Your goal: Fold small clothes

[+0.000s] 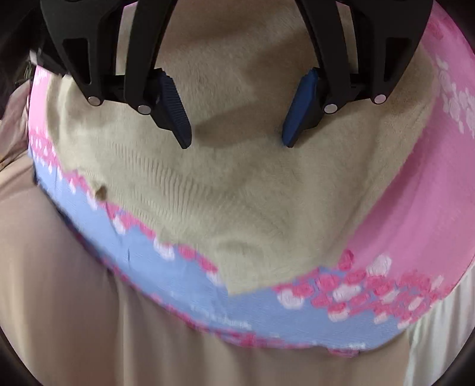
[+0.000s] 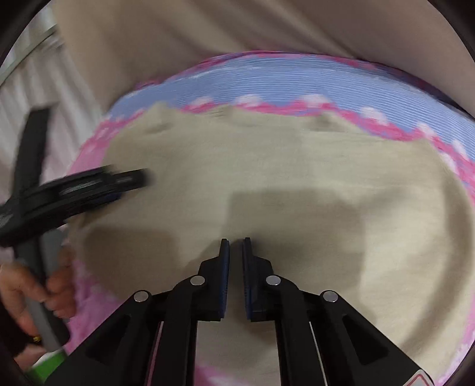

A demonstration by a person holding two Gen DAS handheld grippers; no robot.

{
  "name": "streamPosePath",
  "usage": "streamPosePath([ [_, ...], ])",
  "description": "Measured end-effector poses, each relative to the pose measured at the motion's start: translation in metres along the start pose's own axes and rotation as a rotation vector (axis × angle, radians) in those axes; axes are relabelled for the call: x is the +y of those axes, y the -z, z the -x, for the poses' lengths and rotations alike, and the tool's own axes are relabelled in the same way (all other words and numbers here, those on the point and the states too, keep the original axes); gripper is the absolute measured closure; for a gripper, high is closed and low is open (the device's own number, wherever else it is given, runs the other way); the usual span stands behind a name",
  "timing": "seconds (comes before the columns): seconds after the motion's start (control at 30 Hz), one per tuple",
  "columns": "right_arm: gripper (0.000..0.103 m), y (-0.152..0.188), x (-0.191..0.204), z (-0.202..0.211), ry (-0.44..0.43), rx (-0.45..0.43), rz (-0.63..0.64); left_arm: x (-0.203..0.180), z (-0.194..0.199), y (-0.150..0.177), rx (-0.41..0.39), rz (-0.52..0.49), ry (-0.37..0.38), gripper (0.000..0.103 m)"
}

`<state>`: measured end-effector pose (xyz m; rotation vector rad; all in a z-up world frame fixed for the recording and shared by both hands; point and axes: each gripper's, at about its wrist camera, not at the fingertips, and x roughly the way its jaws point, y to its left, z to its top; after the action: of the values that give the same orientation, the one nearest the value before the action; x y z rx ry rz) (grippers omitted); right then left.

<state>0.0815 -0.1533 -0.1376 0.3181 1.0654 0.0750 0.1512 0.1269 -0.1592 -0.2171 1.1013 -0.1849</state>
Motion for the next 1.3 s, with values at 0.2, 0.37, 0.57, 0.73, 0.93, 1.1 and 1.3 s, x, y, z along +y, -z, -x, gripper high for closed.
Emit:
streamPosePath([
  [0.2,0.093,-0.008,-0.087,0.053,0.064,-0.051,-0.190,-0.006,0.016,-0.014,-0.053,-0.026,0.015,0.037],
  [0.37,0.095,-0.004,-0.019,-0.004,0.035,0.054,0.031,-0.014,-0.021,-0.022,-0.001,-0.065,-0.076,0.032],
  [0.57,0.091,-0.044,-0.049,0.013,0.019,-0.063,-0.221,-0.022,-0.032,-0.057,0.038,-0.084,-0.097,0.030],
  [0.73,0.091,-0.035,-0.010,-0.011,0.018,0.029,-0.053,-0.023,0.009,-0.048,-0.068,-0.067,-0.021,0.025],
  [0.93,0.094,-0.045,0.017,0.019,-0.027,-0.039,-0.022,-0.023,0.030,-0.025,-0.008,-0.038,0.080,0.034],
  [1.1,0.096,-0.029,0.078,-0.001,-0.117,0.013,0.055,-0.052,0.032,0.032,0.046,-0.103,0.152,0.039],
  [1.3,0.097,-0.017,0.028,-0.017,-0.033,0.028,-0.060,-0.049,0.009,0.036,0.045,-0.135,0.018,0.038],
])
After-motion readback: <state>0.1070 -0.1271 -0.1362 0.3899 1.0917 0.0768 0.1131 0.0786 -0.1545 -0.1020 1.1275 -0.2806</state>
